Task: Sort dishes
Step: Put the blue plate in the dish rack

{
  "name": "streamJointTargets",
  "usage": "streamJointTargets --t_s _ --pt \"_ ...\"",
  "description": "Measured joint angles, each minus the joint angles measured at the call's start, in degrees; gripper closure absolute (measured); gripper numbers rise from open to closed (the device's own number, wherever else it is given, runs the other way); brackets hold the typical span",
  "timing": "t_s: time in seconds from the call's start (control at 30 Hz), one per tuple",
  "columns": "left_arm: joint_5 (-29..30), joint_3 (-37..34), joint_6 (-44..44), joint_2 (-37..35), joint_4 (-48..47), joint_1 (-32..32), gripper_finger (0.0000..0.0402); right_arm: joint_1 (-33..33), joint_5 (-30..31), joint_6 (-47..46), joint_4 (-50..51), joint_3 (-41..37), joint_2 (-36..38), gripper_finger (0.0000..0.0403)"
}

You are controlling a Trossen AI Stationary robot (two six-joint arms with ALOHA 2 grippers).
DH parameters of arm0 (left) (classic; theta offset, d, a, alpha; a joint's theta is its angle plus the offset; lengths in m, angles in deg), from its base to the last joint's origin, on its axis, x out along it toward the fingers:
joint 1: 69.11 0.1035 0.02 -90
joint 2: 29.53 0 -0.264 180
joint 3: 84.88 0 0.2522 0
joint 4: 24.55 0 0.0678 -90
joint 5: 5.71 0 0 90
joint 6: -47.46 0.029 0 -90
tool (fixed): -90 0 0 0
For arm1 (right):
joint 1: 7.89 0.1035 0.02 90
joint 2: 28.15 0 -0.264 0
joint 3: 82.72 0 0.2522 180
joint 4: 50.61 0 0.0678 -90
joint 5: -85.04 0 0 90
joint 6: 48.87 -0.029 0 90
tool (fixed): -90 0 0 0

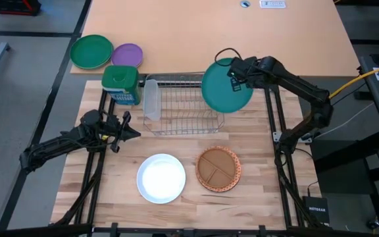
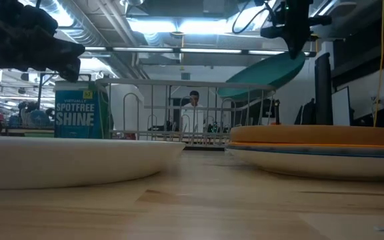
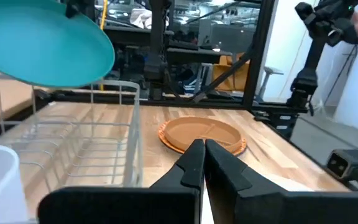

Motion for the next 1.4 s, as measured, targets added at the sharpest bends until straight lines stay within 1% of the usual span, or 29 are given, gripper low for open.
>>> streamJointTargets --t_s 0.07,0.17,0.23,0.3,0.43,0.5,0.63,0.77,0.87,1.07,1.17,1.27,1.4 --pt "0.5 0.0 0.0 0.0 2.8 0.0 0.0398 0.0 -0.3 0.0 0.1 0.0 0.0 0.0396" --pt "2.1 0.0 0.1 0.0 11.0 -1.0 0.0398 0.0 -1.2 0.1 0.2 0.0 0.0 0.0396" --pt "4.1 0.0 1.3 0.6 17.6 -2.5 0.0398 0.0 -2.2 0.2 0.3 0.0 0.0 0.0396" --pt "6.9 0.1 3.2 1.8 22.3 -4.3 0.0398 0.0 -3.0 0.2 0.4 0.0 0.0 0.0396" --pt "12.9 3.2 8.2 7.6 23.1 -8.4 0.0398 0.0 -5.3 0.3 0.4 0.0 0.0 0.0396" --pt "14.5 5.8 10.3 12.5 23.1 -10.5 0.0398 0.0 -5.7 0.1 0.4 0.0 -0.1 0.0396" --pt "14.9 13.5 16.0 25.3 23.8 -14.3 0.0398 0.0 -5.9 -0.1 0.4 0.0 -0.1 0.0396" --pt "16.1 23.8 21.3 40.0 23.9 -16.4 0.0398 0.0 -6.5 -0.2 -0.1 0.0 -0.1 0.0396" --pt "16.2 32.3 24.3 50.9 23.9 -16.6 0.0398 0.0 -7.1 0.0 -1.0 0.0 -0.1 0.0396" --pt "16.2 49.0 23.6 70.7 23.4 -16.6 0.0398 -0.1 -8.3 0.5 -2.6 0.0 -0.2 0.0396" --pt "16.2 55.7 21.3 78.3 22.7 -16.6 0.0398 -0.1 -8.3 0.5 -2.6 0.0 -0.2 0.0396" --pt "16.2 60.7 21.2 84.2 21.8 -16.9 0.0398 -0.1 -8.4 0.5 -2.6 0.0 -0.1 0.0396" --pt "16.4 64.7 27.7 89.8 21.8 -17.2 0.0398 -0.1 -8.4 0.5 -2.6 0.0 -0.1 0.0396"
